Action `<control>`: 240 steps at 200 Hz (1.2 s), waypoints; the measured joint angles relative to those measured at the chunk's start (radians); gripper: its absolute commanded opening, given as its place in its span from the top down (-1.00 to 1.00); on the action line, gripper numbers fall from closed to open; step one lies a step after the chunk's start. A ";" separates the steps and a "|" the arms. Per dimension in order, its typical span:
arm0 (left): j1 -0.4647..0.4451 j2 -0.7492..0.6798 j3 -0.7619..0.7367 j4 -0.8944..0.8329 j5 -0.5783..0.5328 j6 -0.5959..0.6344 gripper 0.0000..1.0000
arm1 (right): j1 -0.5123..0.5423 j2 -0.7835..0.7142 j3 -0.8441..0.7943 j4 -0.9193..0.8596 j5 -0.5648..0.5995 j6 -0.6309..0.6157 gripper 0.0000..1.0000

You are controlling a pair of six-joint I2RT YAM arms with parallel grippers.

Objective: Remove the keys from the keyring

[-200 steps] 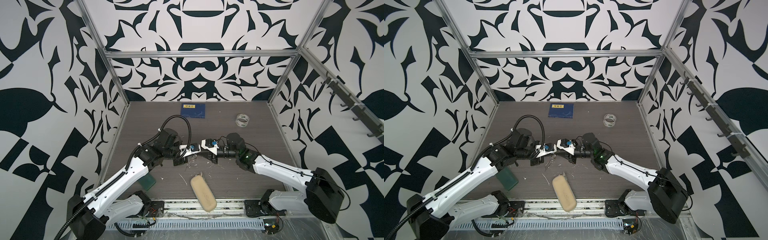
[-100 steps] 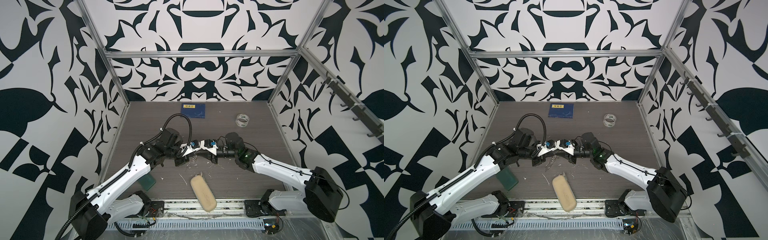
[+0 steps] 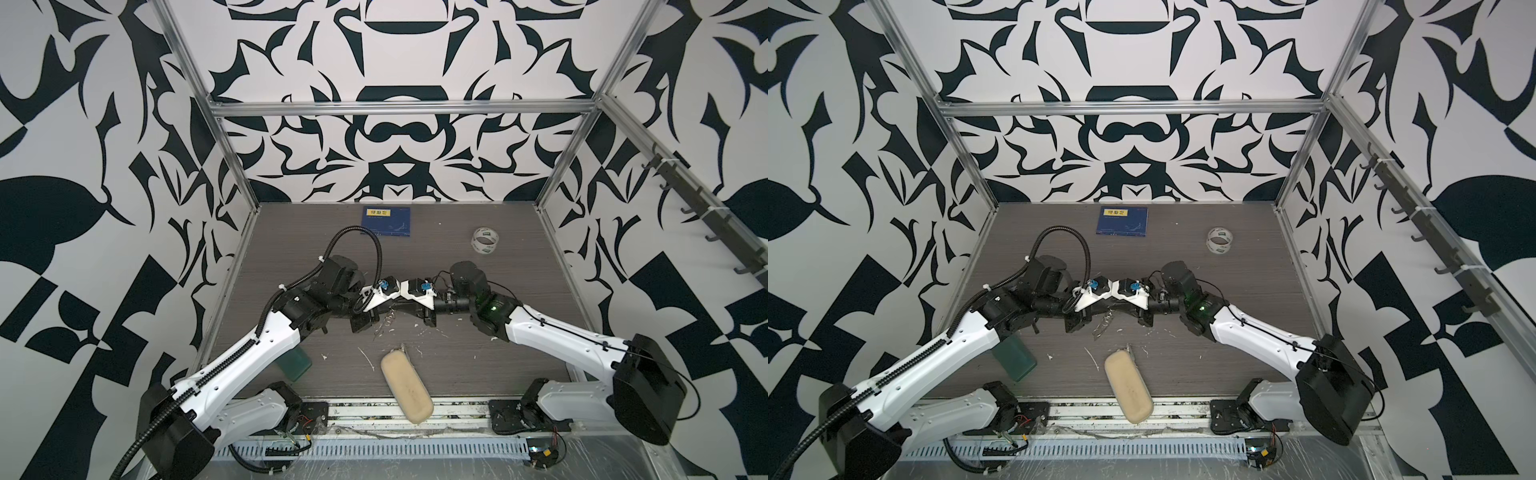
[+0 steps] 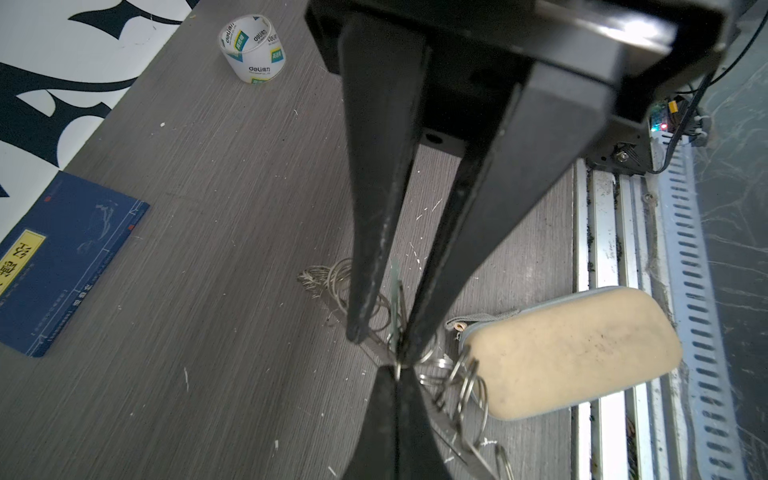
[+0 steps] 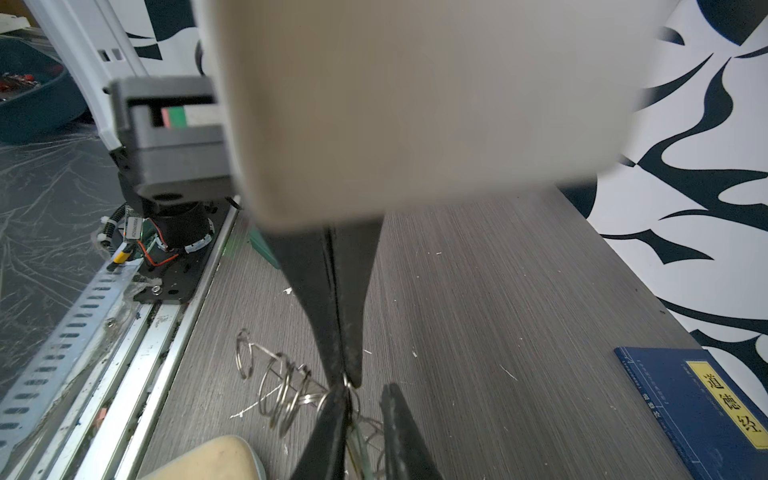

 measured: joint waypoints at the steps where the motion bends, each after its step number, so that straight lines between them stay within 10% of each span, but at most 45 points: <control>1: 0.000 0.000 0.000 0.000 0.000 0.000 1.00 | 0.000 0.000 0.001 -0.002 0.000 0.000 0.67; 141: -0.002 -0.031 -0.033 0.122 0.039 0.032 1.00 | -0.048 -0.141 0.063 -0.398 0.125 -0.239 0.67; 240: -0.002 -0.029 -0.032 0.129 0.060 0.059 1.00 | -0.076 -0.142 0.092 -0.304 0.027 -0.133 0.67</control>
